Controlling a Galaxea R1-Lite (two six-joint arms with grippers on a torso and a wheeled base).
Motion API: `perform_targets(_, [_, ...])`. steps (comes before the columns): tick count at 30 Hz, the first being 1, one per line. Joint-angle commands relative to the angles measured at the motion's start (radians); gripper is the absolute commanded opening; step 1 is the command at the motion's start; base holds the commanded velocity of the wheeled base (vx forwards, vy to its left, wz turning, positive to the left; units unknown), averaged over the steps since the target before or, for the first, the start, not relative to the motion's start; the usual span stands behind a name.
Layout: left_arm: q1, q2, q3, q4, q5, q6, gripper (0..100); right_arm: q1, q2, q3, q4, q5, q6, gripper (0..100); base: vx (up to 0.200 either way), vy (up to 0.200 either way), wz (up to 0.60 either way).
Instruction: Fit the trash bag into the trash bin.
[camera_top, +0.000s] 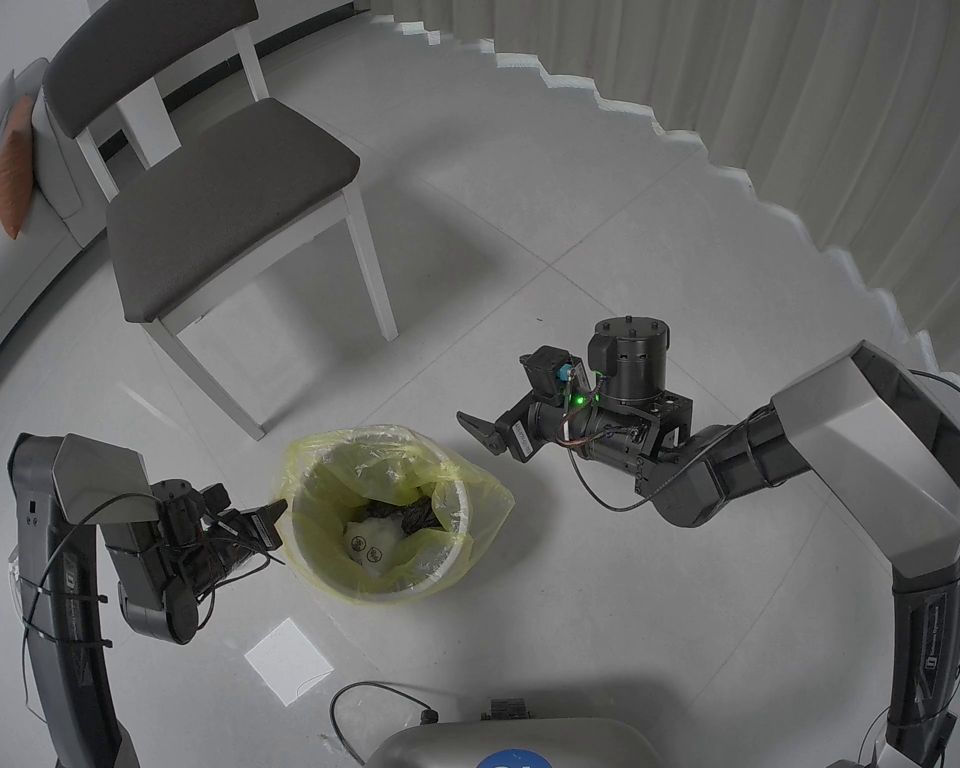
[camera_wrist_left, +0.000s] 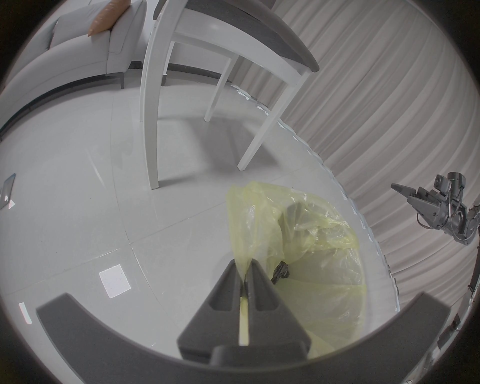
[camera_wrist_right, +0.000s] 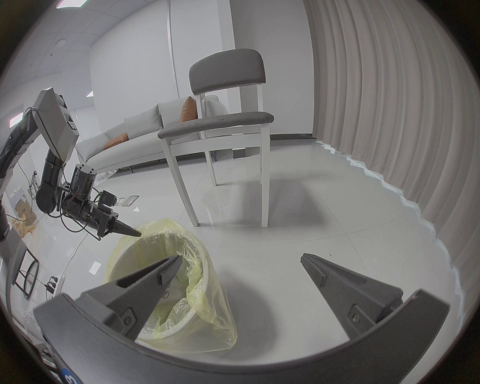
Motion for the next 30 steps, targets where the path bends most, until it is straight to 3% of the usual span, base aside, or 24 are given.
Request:
perform_targets(1, [0.002, 0.003, 0.003, -0.018, -0.002, 0.001, 0, 0.0, 0.0, 0.0, 0.0, 0.001, 0.0, 100, 0.0, 0.0, 0.0])
perform_targets(24, [-0.012, 0.135, -0.076, -0.018, 0.006, 0.05, 0, -0.003, 0.008, -0.001, 0.003, 0.001, -0.006, 100, 0.0, 0.0, 0.0])
perform_targets(30, [-0.01, 0.175, -0.109, -0.018, 0.006, 0.119, 0, -0.006, 0.008, -0.001, 0.003, 0.001, -0.006, 100, 0.0, 0.0, 0.0])
